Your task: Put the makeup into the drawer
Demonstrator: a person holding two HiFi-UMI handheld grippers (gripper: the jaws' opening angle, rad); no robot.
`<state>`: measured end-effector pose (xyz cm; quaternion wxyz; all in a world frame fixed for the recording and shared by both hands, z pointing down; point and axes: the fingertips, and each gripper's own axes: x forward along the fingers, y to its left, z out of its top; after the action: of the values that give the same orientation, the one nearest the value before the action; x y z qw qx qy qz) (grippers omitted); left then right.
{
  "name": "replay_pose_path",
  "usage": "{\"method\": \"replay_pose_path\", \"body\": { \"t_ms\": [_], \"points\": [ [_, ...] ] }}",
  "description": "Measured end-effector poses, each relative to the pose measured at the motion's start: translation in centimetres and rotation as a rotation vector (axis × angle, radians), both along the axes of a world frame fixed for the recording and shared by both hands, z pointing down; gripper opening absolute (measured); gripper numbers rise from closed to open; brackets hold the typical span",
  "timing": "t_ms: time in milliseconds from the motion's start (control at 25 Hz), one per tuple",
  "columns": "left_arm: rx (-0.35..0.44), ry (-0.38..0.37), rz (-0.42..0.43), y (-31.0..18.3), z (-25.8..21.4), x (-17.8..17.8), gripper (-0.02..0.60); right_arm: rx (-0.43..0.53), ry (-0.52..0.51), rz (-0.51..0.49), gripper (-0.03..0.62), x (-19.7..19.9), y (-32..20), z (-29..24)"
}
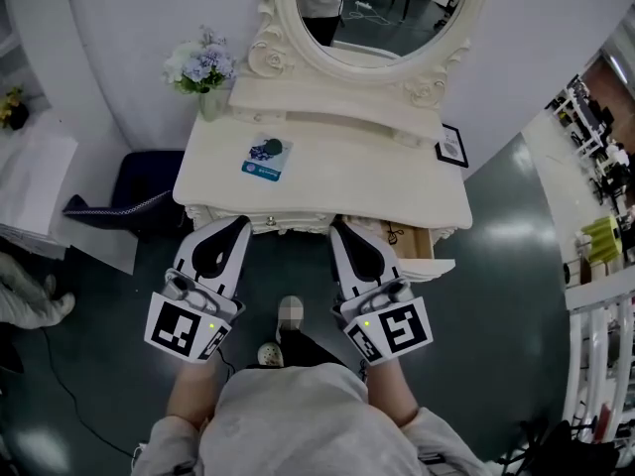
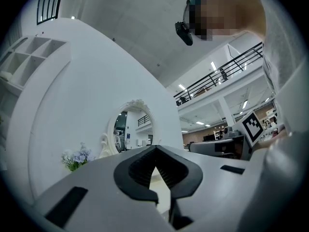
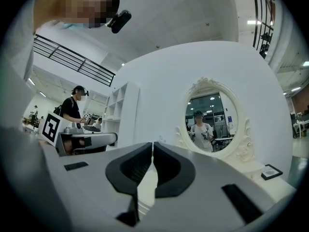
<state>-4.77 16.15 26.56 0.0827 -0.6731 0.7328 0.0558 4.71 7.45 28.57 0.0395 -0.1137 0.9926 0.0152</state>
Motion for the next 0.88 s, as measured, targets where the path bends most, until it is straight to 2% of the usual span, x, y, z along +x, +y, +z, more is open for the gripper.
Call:
{"method": "replay_pose_path", "body": {
  "t_ms": [520, 880],
  "points": [
    [0.019, -0.030, -0.053, -7.8, -1.2, -6.6, 0.011, 0.030, -0.024, -0.086, 0.025, -8.1, -8.1, -1.4],
    [0.019, -0.038, -0.086, -11.7, -0.6, -8.2, 0.012, 0.023, -0.017, -0.121, 0.025, -10.1, -12.4, -0.3]
  ]
}}
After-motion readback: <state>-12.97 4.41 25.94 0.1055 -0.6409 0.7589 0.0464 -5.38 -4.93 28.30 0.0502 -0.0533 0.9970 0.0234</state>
